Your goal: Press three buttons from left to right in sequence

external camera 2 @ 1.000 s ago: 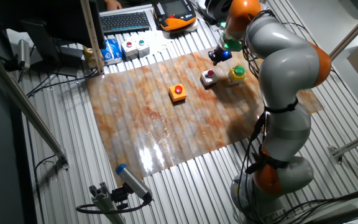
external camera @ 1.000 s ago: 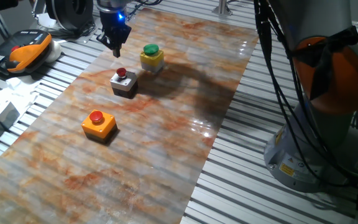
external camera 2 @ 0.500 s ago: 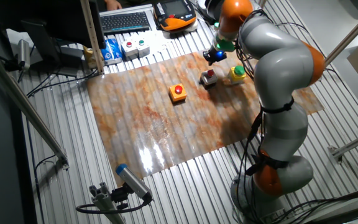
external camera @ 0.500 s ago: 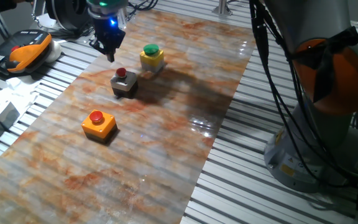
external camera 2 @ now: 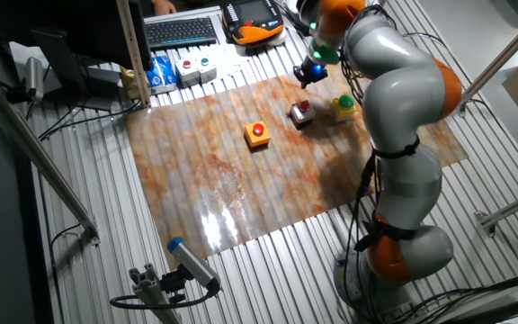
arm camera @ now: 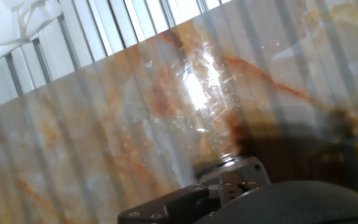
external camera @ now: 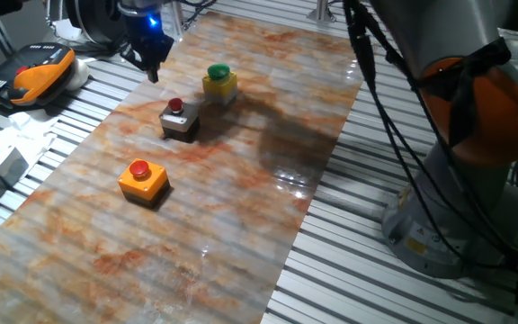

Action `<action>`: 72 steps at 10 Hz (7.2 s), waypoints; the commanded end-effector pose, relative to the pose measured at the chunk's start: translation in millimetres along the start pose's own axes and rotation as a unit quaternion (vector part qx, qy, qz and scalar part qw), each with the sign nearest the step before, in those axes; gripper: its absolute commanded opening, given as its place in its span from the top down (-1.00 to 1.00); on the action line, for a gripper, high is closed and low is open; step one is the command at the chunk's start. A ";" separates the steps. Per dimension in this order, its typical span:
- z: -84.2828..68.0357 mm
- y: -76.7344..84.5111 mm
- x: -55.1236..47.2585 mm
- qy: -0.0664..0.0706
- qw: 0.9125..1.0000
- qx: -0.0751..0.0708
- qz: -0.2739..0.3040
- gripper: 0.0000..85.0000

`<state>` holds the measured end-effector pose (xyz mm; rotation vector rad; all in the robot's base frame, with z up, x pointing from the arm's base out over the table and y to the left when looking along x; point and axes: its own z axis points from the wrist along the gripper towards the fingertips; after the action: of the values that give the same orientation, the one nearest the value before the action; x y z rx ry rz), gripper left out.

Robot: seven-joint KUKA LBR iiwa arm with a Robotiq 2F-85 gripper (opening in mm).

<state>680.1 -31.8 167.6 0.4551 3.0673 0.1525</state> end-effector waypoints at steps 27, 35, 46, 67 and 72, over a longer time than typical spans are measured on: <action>44.6 -12.9 32.0 -0.036 0.999 -0.006 -0.016 1.00; 13.7 15.9 13.4 -0.015 1.000 0.001 0.011 1.00; 46.2 87.9 52.0 -0.045 0.997 0.032 0.062 1.00; 41.6 124.4 80.6 -0.051 0.993 0.060 0.088 1.00; 41.6 124.4 80.6 -0.048 0.994 0.056 0.085 1.00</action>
<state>641.0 114.1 137.3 0.7096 2.9506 -0.0348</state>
